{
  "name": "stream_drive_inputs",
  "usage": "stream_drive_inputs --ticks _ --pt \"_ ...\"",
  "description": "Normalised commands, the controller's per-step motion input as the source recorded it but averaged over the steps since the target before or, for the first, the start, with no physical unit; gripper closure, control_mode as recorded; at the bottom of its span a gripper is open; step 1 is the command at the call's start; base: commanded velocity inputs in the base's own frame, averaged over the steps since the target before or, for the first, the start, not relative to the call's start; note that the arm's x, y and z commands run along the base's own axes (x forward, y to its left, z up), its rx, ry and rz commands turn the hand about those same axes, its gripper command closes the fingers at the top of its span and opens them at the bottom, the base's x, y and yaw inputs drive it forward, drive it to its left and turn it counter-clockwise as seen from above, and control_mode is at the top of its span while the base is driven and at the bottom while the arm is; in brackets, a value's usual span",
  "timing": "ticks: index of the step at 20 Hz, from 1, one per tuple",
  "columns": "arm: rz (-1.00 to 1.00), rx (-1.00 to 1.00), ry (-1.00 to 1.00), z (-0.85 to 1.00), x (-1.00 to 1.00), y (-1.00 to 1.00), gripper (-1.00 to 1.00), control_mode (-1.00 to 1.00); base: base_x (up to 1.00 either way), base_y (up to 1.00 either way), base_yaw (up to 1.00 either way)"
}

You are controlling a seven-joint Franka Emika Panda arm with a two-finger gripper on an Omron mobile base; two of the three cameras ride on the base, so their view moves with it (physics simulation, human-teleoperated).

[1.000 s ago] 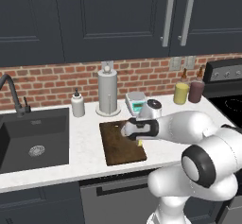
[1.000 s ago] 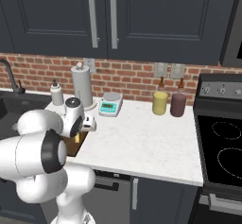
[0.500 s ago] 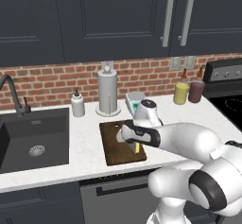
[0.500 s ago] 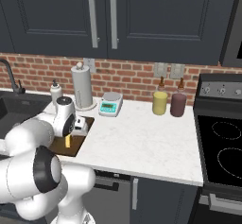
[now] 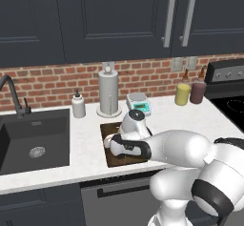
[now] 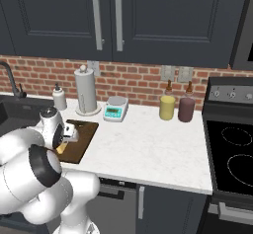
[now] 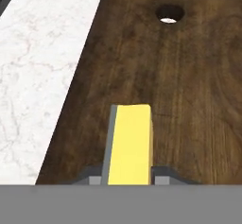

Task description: Pick up the sponge from the counter and clean the cutting board by briefly scrubbing or pressing down on the cutting board. Once finished, release the sponge.

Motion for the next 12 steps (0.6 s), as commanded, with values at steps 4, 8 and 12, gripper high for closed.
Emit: stream_drive_inputs --ticks 4,8,12 --pt "0.00 0.02 -0.12 0.00 0.00 0.51 1.00 -1.00 0.00 0.00 0.00" --pt "0.00 0.02 -0.13 0.00 0.00 0.31 1.00 -1.00 0.00 0.00 0.00" --pt "0.00 0.00 -0.16 0.00 0.00 -0.13 1.00 -1.00 0.00 0.00 0.00"
